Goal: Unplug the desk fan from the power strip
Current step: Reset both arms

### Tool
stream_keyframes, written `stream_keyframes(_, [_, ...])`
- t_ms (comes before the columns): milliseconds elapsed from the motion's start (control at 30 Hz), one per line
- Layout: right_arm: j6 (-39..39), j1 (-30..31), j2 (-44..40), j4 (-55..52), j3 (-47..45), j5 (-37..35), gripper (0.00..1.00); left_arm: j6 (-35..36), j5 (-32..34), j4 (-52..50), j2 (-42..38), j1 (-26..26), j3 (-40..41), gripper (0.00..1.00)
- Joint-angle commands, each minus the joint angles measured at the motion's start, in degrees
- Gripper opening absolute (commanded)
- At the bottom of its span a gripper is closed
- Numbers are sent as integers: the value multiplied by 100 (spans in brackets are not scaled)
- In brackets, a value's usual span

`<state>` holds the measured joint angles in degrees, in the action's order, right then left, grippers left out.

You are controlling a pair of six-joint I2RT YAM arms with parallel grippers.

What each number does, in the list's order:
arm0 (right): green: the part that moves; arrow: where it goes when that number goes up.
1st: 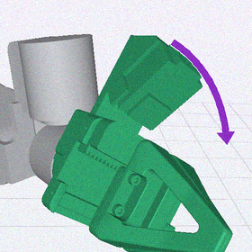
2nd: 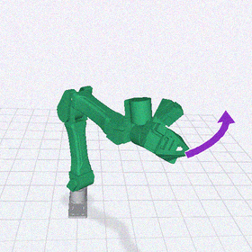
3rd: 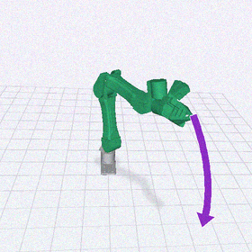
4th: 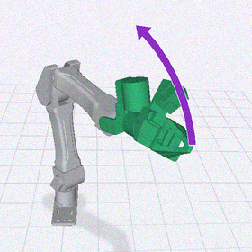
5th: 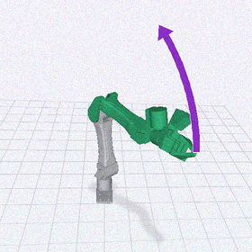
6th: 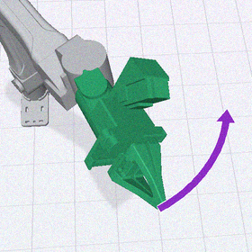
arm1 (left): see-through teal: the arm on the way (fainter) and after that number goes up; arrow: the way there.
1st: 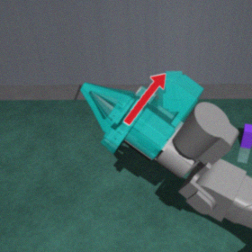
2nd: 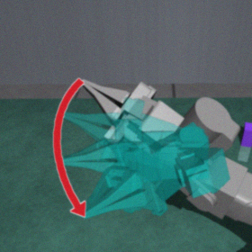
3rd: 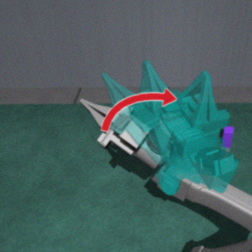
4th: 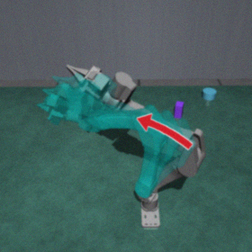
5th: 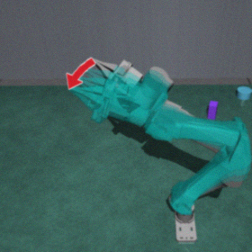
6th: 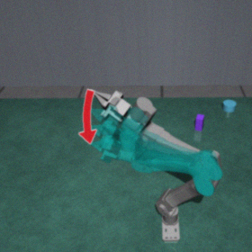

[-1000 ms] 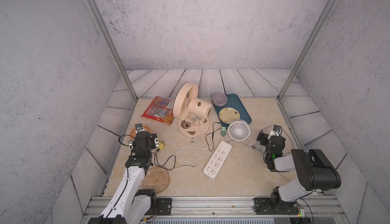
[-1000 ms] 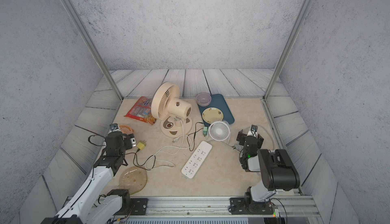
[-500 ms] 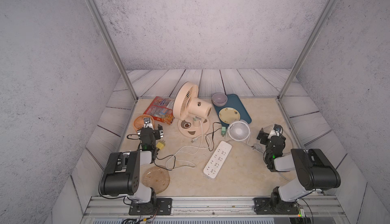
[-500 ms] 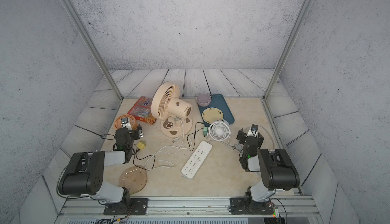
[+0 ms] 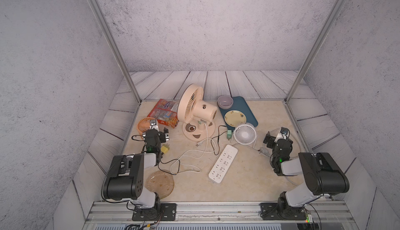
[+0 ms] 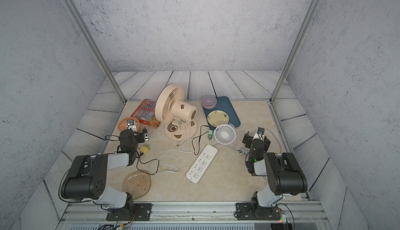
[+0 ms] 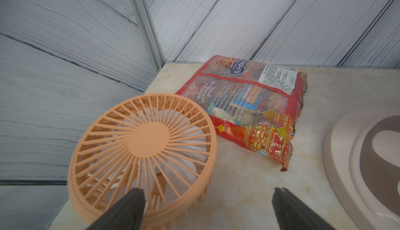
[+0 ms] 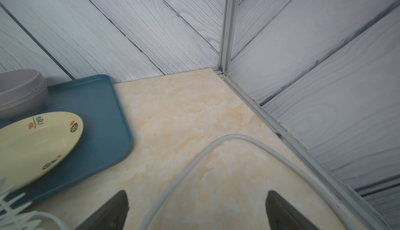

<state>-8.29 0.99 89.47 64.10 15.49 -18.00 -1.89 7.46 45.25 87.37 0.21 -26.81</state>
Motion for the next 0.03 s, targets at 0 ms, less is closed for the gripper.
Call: stream_keyframes(0, [34,-8,36,-31,86,24,99,-3,-165,-280,-1,-20,1,98])
